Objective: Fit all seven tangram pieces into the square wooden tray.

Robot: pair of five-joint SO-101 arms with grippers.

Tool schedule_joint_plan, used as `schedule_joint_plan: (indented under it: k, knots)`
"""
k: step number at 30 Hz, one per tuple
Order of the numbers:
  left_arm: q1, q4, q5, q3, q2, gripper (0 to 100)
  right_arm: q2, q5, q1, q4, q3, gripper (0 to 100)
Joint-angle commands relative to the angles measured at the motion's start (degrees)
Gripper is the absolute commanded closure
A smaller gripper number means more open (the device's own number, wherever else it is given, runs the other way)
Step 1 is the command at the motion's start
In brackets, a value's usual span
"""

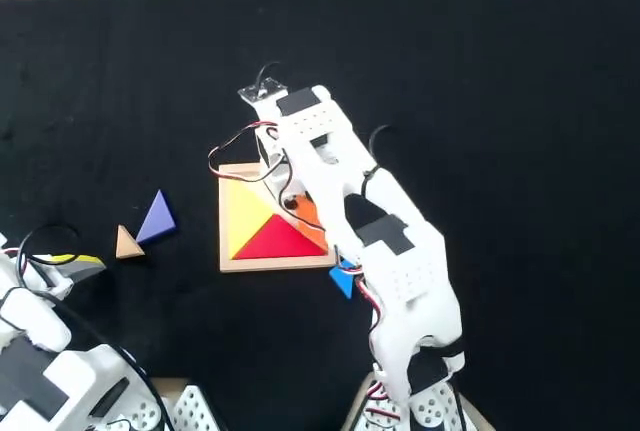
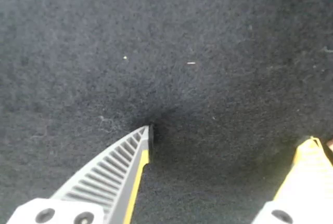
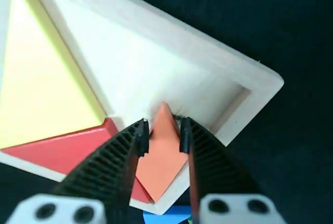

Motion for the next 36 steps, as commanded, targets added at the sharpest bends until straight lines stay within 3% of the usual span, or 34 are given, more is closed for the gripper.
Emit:
schedule_joint_plan:
  k: [1,12,16,20,25,30,36]
  knots:
    - [-0.2,-0.4,0.3,1.3,0.9,59,-5.2,0.5,-0.7,0.4,1.1,88.9]
    - [1.5,-0.3,0.3,0.7,0.3,59,-21.0,3.9,-2.4,-0.3,1.5,88.5]
    - [4.0,7.4,-1.1,-7.2,0.3,59,-25.1,4.6,-7.5,-4.0,5.1,88.5]
    - [-4.9,21.8,-11.1,-22.5,0.6,59,-25.5,4.6,-12.7,-10.3,9.2,88.5]
    - [-20.3,22.2,-11.3,-30.5,1.0,59,-21.7,8.3,-18.1,-14.5,9.9,88.9]
    - [-27.3,20.4,-10.6,-22.2,1.0,59,-14.9,5.5,-21.2,-17.5,3.1,99.1]
    - [-27.6,10.0,-4.9,-5.2,0.7,59,-1.4,3.9,-23.8,-13.8,-17.4,98.7]
